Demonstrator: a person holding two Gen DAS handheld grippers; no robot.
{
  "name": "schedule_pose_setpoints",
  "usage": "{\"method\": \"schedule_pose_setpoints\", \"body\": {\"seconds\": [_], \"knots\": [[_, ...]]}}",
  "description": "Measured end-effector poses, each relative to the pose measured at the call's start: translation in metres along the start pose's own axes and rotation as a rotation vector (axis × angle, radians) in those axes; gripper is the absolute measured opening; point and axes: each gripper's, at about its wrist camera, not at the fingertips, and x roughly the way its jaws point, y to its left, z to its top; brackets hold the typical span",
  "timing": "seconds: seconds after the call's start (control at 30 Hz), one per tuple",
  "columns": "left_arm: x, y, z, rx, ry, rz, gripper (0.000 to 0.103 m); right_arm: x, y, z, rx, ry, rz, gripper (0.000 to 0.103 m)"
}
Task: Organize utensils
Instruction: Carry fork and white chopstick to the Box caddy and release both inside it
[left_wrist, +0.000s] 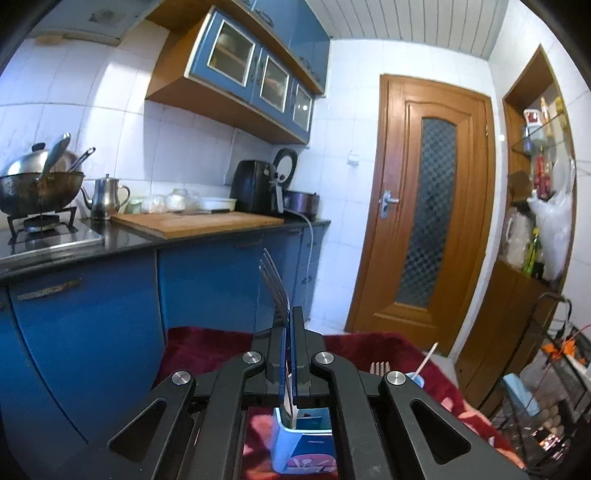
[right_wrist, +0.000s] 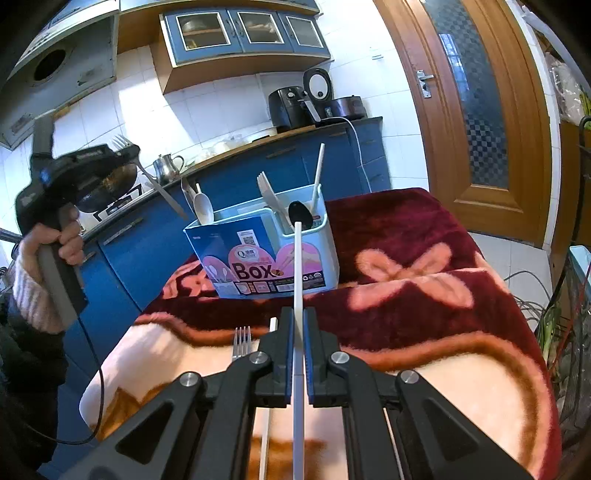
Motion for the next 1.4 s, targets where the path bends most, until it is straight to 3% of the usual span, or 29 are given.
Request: {"method": "schedule_pose_setpoints", "body": {"seconds": [0.4, 0.73, 1.1, 1.4], "knots": [[0.038, -0.002, -0.03, 0.016, 0.125, 0.003, 0.001, -0.009, 0.0, 0.02, -0.031, -0.095, -0.026, 0.006], [0.054, -0.001, -0.061, -0.01, 0.193, -0.015, 0.001, -0.003, 0.002, 0.063, -0.047, -0.221, -0.059, 0.006], [0.062, 0.009, -0.073, -0.046, 0.218, -0.039, 0.001, 0.041, 0.007, 0.113, -0.062, -0.309, -0.091, 0.006], [0.065, 0.015, -0.077, -0.059, 0.23, -0.064, 0.002, 0.075, 0.009, 0.131, -0.062, -0.328, -0.117, 0.006]]}}
